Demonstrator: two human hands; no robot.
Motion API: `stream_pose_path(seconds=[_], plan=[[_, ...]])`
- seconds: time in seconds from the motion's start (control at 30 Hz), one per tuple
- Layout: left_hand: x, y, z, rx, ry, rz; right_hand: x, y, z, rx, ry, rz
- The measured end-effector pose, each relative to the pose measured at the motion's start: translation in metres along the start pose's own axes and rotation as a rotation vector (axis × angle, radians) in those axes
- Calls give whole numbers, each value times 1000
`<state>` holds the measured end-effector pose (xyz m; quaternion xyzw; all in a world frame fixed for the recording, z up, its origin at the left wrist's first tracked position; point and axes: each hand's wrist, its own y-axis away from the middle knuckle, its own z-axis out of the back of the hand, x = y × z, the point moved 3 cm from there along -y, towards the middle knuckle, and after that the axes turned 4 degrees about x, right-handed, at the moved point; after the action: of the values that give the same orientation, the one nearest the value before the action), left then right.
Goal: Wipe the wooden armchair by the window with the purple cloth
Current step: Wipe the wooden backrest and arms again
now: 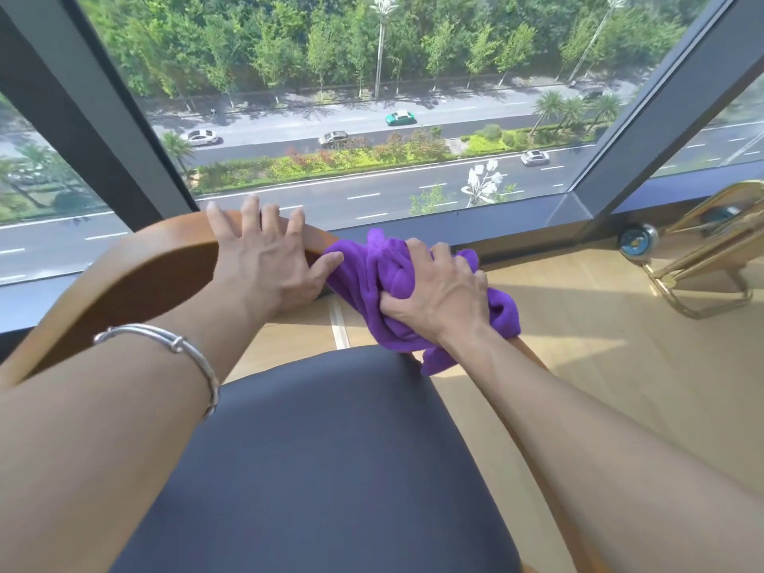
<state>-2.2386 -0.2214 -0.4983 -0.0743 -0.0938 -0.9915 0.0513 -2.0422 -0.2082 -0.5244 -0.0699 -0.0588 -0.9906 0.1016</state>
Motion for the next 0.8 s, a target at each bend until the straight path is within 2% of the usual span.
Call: stream_pose_path(seconds=[0.07,0.17,0.23,0.33,0.47,0.63,0.8], plan=[[-15,-1,0,12,20,-51,-17,18,1,-16,-19,-53],[-52,3,-4,19,-4,-267,-40,46,3,-47,-41,-154],[-79,8,-11,63,-4,-343,-54,68,3,-80,-45,-201],[-109,10,-23,91,17,-346,-70,97,3,-69,-48,-245],[-113,6,-26,132,26,-332,-66,95,4,17,-14,-288],[-115,-4,-18,246,-9,-352,-40,50,0,-15,-23,-192],[-112,-3,-24,150,-22,-384,-38,47,-1,-57,-12,-141]])
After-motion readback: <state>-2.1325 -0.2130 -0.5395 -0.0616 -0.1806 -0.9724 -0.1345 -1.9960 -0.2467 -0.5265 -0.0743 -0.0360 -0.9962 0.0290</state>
